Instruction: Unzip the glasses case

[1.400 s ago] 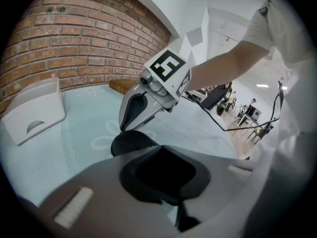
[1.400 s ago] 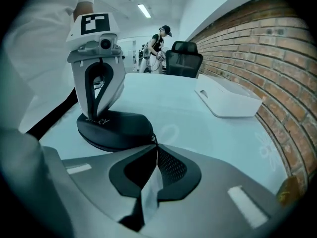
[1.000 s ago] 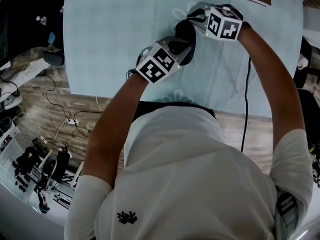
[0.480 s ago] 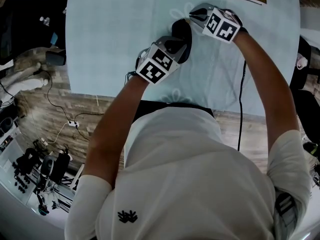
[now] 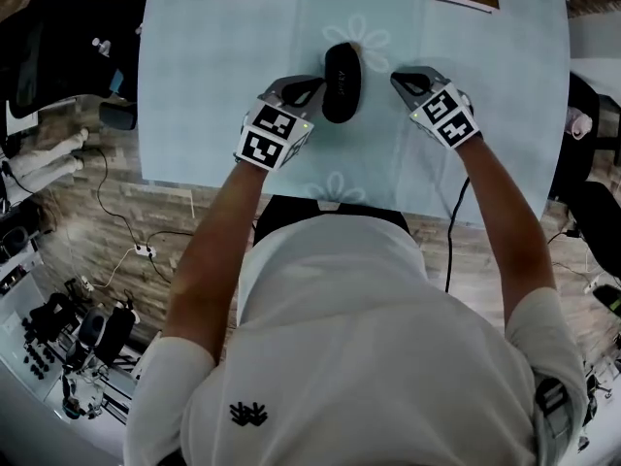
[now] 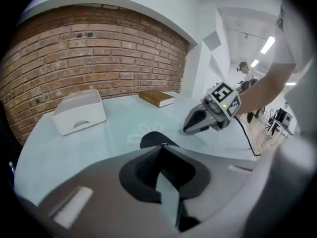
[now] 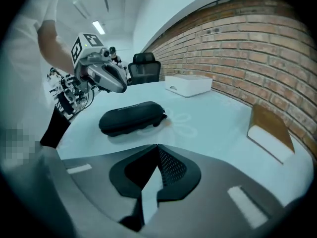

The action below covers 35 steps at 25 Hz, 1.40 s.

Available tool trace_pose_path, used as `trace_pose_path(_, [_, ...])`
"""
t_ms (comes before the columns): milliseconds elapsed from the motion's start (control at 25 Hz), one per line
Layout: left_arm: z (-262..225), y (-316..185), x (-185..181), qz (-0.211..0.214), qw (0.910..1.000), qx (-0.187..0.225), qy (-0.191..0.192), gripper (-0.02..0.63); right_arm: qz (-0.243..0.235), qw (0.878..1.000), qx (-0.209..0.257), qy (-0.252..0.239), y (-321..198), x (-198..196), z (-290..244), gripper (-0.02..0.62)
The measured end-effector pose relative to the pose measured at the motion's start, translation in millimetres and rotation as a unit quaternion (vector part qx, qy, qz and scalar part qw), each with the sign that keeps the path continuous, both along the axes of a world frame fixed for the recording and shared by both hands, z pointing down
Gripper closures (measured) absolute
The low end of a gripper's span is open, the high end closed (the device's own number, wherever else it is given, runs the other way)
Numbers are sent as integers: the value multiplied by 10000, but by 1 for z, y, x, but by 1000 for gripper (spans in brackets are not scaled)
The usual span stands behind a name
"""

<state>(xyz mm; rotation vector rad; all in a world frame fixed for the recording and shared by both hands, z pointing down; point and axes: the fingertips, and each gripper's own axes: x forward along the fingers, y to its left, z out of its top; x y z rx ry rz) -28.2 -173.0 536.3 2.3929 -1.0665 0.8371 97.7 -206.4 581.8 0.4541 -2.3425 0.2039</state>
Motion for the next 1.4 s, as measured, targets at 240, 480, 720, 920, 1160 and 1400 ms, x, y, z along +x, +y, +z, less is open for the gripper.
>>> trace_pose_path(240, [-21, 26, -30, -316, 9989, -47, 330, 552, 1002, 9927, -412, -526, 70, 23, -15, 595])
trace_pose_path(480, [-38, 67, -42, -154, 9980, 9, 612, 552, 1496, 9860, -363, -648, 141, 24, -42, 595])
trace_pose_path(720, [-69, 128, -76, -2, 9939, 4, 1102, 552, 1826, 9808, -123, -672, 197, 1, -74, 595])
trace_pose_path(920, [-100, 168, -122, -66, 9901, 378, 1348, 552, 2137, 9738, 300, -718, 225, -29, -108, 595])
trace_pose_path(1160, [-112, 219, -162, -51, 9852, 333, 1680, 552, 2381, 9673, 493, -724, 278, -68, -126, 595])
trace_pose_path(1400, [-119, 268, -178, 119, 9780, 71, 2083, 552, 2518, 9634, 470, -791, 332, -99, -131, 595])
